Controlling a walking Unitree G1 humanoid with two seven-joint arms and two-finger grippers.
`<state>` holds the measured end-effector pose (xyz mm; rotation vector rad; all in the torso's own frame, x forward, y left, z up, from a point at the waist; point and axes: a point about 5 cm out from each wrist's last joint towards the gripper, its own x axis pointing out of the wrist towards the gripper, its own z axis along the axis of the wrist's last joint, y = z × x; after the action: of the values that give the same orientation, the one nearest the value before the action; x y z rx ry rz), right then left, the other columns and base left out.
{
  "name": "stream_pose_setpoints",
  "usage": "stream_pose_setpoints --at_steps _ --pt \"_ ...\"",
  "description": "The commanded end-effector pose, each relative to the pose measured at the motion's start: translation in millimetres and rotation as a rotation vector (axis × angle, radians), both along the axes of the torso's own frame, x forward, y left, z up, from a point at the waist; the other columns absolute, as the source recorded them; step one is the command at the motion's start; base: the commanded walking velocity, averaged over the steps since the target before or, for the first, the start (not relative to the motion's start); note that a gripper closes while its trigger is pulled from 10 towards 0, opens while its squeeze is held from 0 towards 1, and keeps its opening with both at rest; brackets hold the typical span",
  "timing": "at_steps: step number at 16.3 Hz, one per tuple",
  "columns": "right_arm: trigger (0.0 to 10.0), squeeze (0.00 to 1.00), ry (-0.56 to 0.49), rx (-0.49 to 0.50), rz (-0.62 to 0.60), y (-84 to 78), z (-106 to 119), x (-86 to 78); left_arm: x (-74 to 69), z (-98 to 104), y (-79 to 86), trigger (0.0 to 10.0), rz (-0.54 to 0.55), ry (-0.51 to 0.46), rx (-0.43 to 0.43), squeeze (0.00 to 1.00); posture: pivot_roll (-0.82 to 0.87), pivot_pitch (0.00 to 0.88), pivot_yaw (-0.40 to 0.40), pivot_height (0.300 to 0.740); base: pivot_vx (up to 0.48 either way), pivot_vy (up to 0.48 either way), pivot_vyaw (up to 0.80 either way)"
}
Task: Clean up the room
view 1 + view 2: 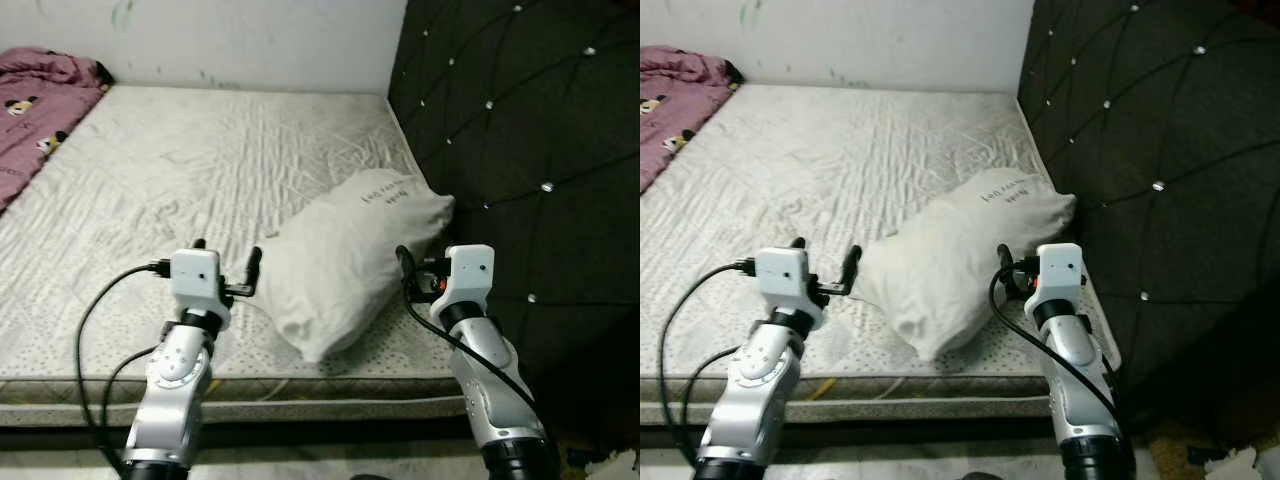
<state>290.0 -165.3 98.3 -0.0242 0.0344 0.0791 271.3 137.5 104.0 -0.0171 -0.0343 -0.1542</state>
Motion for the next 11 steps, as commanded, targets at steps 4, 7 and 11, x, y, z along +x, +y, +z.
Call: stream_pose_setpoints --at_steps 4,7,11 --pt "10.0 0.0 -0.002 0.006 0.008 1.6 2.3 1.7 1.1 -0.2 2.2 10.0 0.003 0.004 -0.003 0.0 -0.01 0.0 -0.027 0.74 0.0 -0.157 0.0" --pt "10.0 0.0 -0.001 0.006 0.01 1.8 2.2 1.6 1.0 0.8 1.7 10.0 -0.002 -0.002 -0.006 0.0 -0.01 0.0 -0.029 0.74 0.0 0.0 0.0" --pt "10.0 0.0 0.001 0.006 0.012 1.8 2.1 1.6 0.8 1.8 0.7 10.0 -0.01 -0.009 -0.011 0.0 -0.01 0.0 -0.029 0.74 0.0 0.0 0.0"
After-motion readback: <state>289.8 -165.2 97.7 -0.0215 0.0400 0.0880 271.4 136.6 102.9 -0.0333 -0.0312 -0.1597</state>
